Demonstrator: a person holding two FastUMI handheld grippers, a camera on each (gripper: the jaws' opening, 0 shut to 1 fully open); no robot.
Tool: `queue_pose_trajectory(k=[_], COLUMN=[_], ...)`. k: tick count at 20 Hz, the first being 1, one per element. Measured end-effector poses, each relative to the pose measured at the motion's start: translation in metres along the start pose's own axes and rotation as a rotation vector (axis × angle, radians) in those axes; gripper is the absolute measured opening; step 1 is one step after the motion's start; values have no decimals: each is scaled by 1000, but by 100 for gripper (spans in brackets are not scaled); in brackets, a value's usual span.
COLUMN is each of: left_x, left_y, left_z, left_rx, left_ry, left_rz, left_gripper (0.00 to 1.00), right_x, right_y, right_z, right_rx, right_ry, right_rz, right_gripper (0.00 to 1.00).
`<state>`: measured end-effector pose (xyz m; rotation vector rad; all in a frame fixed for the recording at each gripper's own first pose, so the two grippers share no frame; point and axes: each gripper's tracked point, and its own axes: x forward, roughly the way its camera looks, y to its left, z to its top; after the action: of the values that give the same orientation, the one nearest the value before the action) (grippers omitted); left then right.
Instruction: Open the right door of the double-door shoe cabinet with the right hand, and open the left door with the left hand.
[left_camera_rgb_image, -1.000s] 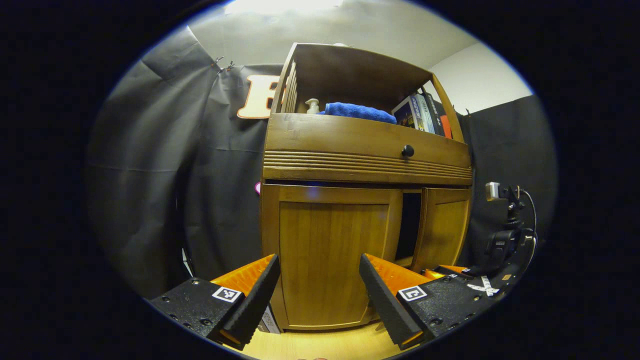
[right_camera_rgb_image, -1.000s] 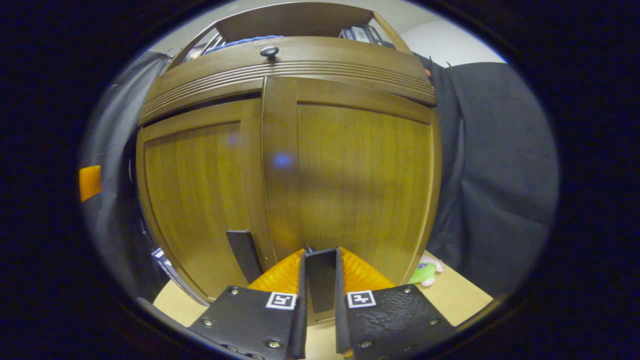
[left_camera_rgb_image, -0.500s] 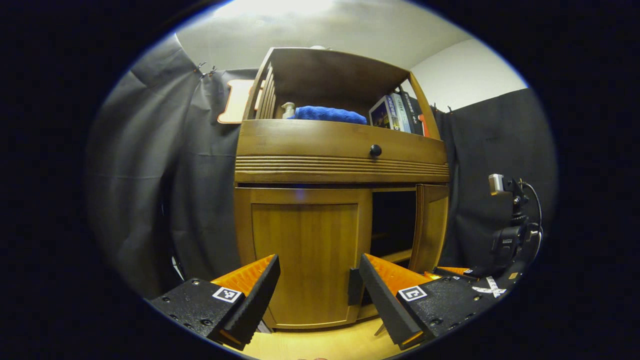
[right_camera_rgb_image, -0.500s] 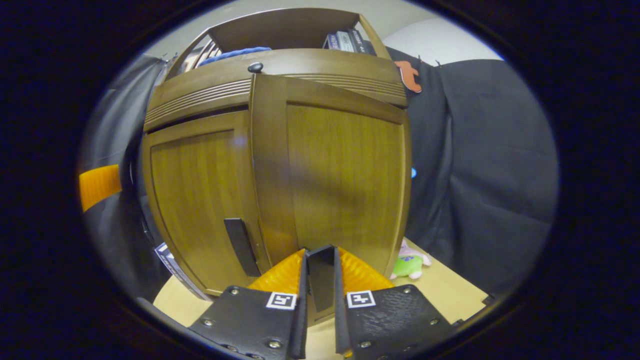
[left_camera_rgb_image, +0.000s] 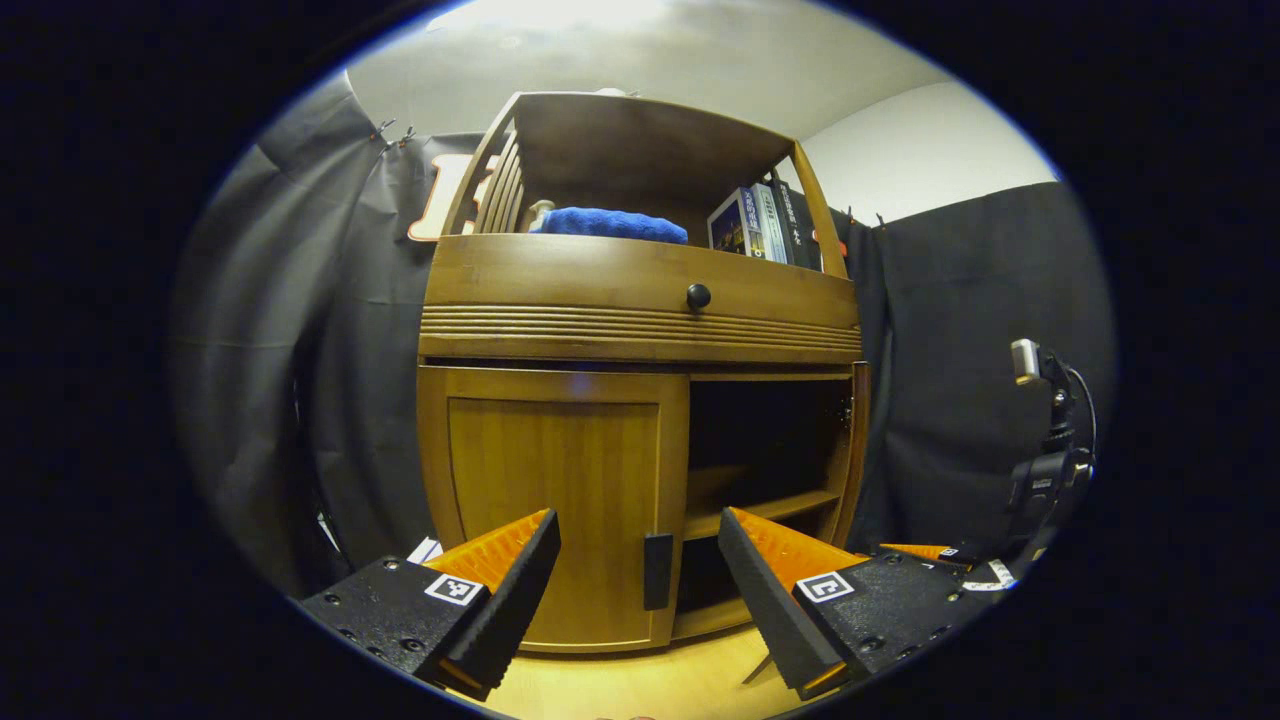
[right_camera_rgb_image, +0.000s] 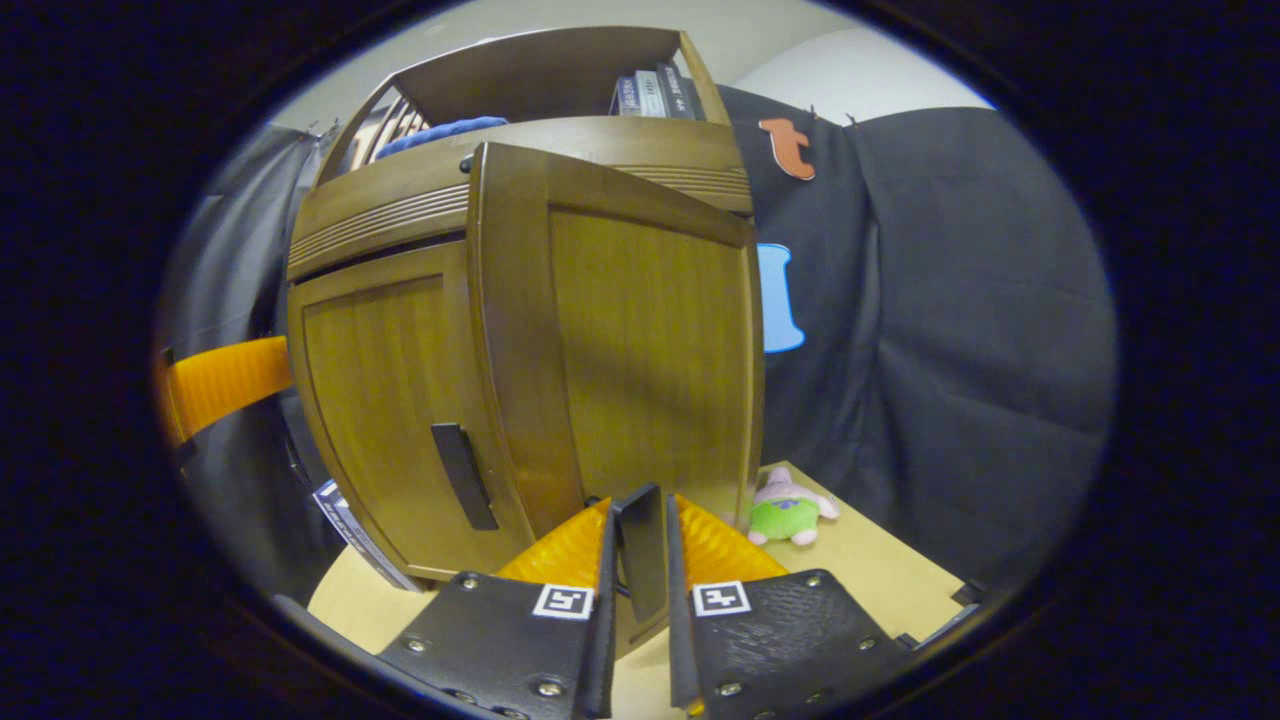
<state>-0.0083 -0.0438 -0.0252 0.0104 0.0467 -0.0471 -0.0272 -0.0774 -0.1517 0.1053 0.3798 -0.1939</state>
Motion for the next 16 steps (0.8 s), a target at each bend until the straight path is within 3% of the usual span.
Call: queue_pose_trajectory(k=[10, 16], left_x=[3, 0], left_y=[-56, -80], left_z=[-7, -8], left_rx=[5, 24], left_ry=[38, 49], left_rz=[19, 9], left_gripper=[97, 98], right_x=[-26, -36], right_y=[-66, -122], right_z=[3, 11], right_rx=[14, 28], right_ry=[38, 23], right_rz=[28, -33], right_gripper=[22, 22])
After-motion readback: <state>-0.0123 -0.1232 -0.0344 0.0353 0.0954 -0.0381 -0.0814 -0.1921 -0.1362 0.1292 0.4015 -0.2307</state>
